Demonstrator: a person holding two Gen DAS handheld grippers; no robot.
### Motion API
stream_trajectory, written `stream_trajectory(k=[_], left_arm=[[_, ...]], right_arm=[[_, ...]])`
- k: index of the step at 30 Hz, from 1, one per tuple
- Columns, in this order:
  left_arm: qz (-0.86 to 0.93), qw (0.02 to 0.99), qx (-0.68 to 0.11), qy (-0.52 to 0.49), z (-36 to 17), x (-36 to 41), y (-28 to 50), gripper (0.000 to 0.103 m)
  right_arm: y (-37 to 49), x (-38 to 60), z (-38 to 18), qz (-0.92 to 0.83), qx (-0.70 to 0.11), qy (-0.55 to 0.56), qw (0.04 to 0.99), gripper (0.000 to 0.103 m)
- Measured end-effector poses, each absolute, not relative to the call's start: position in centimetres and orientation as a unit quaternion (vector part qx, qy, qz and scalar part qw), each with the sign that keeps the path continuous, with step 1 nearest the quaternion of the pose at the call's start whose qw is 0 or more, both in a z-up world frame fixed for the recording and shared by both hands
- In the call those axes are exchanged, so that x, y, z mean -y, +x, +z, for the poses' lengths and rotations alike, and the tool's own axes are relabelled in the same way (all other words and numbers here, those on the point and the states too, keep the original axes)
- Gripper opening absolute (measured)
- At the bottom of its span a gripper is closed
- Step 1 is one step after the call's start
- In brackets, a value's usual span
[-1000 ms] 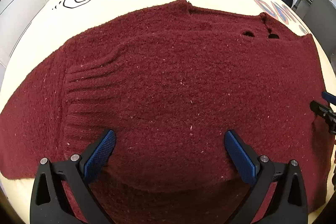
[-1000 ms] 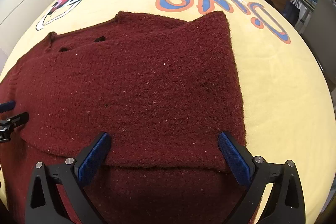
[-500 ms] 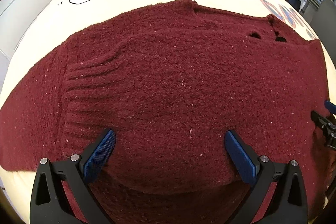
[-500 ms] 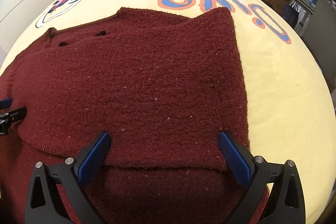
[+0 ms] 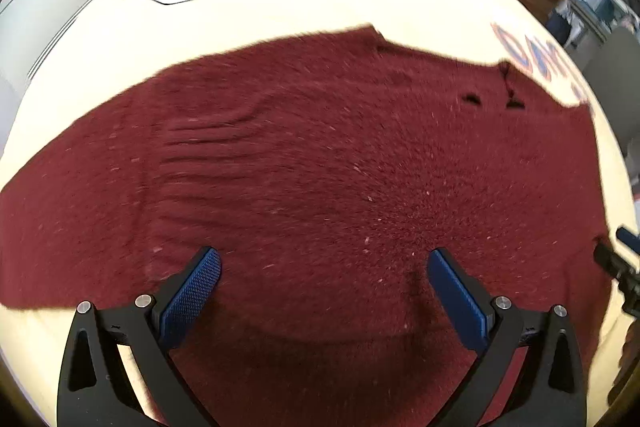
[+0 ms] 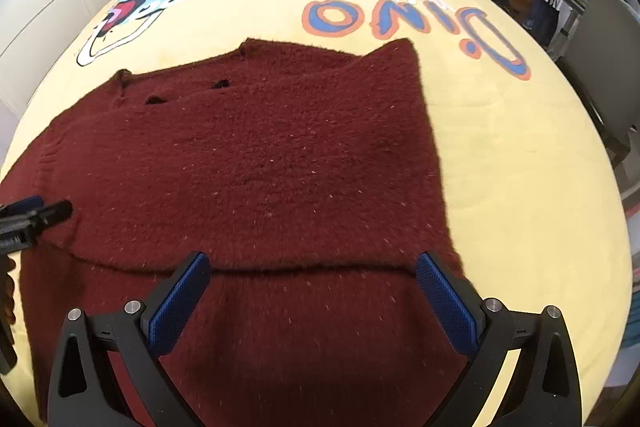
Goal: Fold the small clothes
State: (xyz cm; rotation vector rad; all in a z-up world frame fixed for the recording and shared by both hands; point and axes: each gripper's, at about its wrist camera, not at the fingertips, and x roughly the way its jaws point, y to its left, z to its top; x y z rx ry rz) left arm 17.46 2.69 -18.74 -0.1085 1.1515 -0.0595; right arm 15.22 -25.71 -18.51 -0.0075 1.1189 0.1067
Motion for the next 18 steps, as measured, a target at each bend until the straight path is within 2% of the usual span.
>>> stream_trajectory(k=[10, 18], left_arm=[[0.039, 0.849, -0.518, -0.098, -13.5, -9.0, 14.1, 0.102], [0.130, 0.822, -0.531, -0.164, -13.6, -17.6, 11.3, 0.102]], right_arm=[[13.4, 25.3, -16.1, 0.052, -0.532, -0.013, 0.845, 0.102], [12.4, 23.9, -16.0, 0.064, -0.536, -0.022, 0.841, 0.102]])
